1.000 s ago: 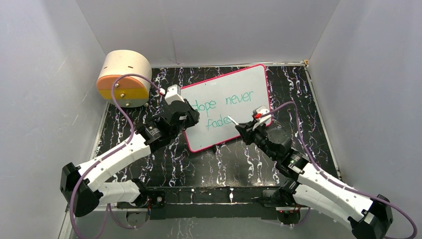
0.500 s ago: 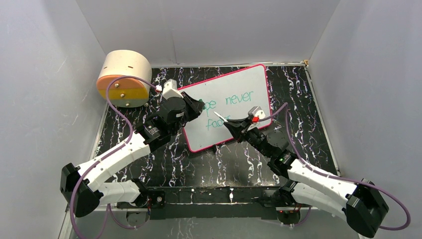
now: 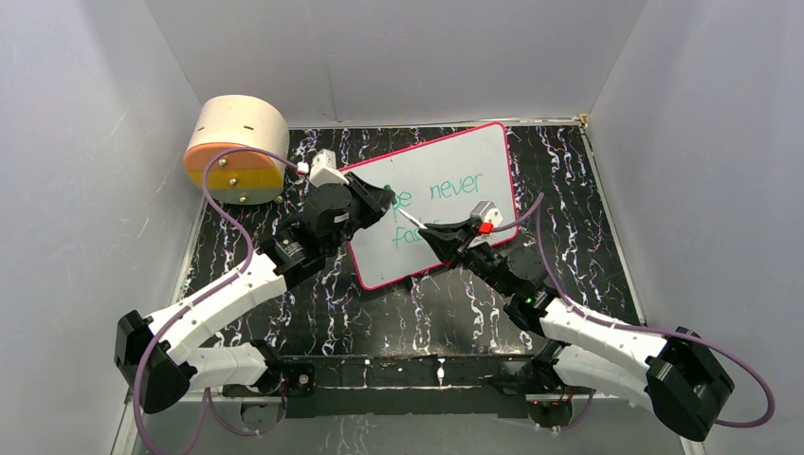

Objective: Write a sentence on the whiteboard
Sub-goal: Close the whiteboard marker at the center of the board.

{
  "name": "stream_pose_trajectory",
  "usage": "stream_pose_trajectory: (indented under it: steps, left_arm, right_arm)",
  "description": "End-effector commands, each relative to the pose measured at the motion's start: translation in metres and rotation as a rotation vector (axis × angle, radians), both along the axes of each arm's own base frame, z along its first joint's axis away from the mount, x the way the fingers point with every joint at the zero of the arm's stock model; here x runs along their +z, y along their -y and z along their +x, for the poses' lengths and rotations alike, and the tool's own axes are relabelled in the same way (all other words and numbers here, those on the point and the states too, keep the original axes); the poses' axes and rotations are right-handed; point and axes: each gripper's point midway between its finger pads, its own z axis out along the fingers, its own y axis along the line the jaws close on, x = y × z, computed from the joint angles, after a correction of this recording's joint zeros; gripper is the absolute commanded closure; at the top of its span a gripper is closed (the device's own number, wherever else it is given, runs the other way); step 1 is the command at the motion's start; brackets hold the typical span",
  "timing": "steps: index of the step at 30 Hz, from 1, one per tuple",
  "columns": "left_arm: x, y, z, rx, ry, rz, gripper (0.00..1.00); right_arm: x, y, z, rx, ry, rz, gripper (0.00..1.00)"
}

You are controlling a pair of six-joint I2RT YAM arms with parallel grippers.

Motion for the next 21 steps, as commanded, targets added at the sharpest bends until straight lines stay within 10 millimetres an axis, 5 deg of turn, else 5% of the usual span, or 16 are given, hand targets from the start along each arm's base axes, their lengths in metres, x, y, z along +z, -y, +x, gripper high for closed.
stream_pose_trajectory:
  steps: [1, 21]
  left_arm:
    - [0.019, -0.002, 0.002, 0.013, 0.036, -0.053, 1.0]
    - [0.014, 0.009, -0.002, -0.04, 0.017, -0.075, 1.0]
  right_arm:
    - [0.037, 0.001, -0.003, 0.008, 0.087, 0.096, 1.0]
    - [0.036, 0.01, 0.004, -0.051, 0.071, 0.119, 1.0]
